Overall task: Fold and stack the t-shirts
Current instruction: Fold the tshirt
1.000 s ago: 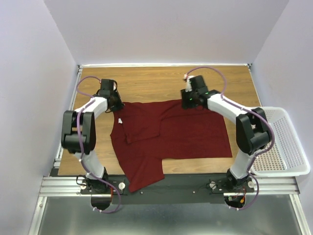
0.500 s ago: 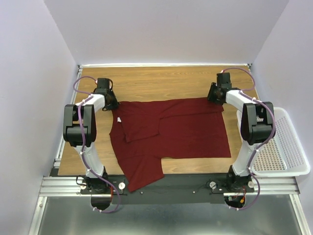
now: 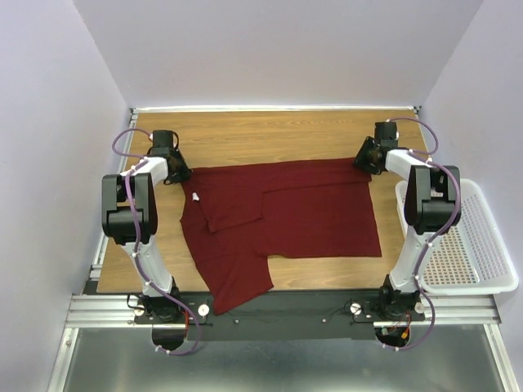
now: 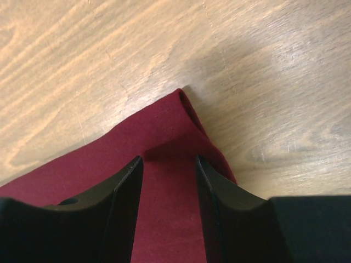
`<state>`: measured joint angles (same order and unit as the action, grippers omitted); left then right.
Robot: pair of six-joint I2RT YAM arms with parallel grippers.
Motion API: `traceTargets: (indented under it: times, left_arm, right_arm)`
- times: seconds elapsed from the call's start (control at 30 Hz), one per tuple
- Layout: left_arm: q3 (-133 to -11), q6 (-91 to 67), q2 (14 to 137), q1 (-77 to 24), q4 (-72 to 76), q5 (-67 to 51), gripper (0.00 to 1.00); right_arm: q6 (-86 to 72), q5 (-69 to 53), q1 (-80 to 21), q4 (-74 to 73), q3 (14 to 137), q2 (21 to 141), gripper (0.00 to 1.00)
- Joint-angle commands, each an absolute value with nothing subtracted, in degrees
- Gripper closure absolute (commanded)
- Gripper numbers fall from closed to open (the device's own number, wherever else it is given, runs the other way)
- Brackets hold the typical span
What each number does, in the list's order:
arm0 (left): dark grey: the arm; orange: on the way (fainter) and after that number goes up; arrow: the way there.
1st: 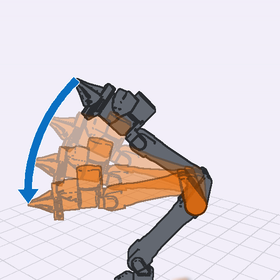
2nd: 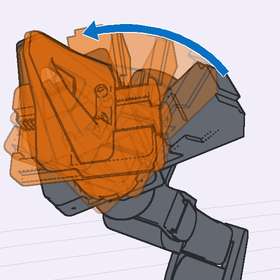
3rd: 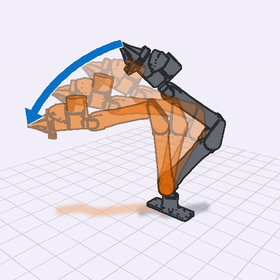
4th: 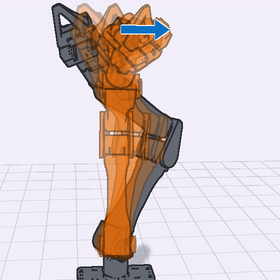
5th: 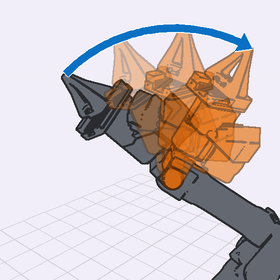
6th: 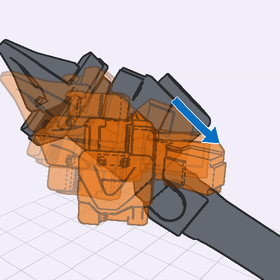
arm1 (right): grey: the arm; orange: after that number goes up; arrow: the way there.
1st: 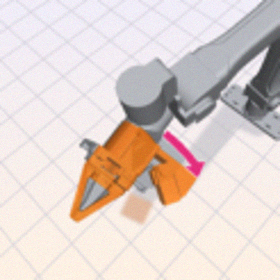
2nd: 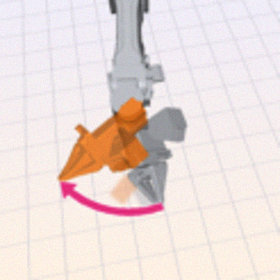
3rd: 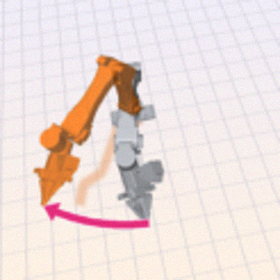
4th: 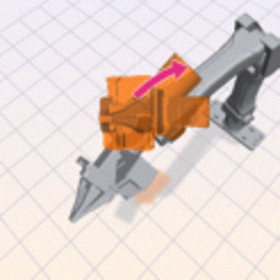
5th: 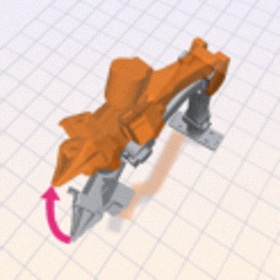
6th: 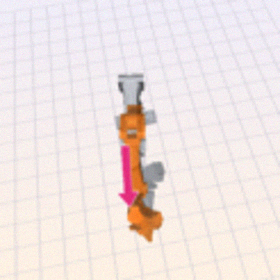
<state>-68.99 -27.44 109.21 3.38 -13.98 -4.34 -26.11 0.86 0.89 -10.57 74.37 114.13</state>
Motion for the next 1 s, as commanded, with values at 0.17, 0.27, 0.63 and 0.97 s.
traceTargets:
  times: [0.17, 0.27, 0.63, 0.97]
  left_arm:
    - [-74.52, -27.15, 115.74, 6.50, -16.26, -1.75, 1.00]
    - [-79.44, -27.33, 119.07, 5.98, -16.96, -2.37, 1.00]
    - [-97.39, -25.84, 125.34, 4.05, -21.62, -0.44, 1.00]
    - [-78.42, -25.93, 93.83, 2.11, -15.39, 10.37, 0.80]
  right_arm:
    - [-26.11, -1.48, 3.08, -12.13, 79.09, 121.63, 0.50]
    - [-25.93, -2.90, 3.08, -12.13, 82.43, 124.44, 0.50]
    - [-21.44, -8.16, 2.99, -12.22, 90.80, 125.08, 0.49]
    - [-27.58, -16.52, -5.88, -6.87, 76.76, 106.90, 0.49]
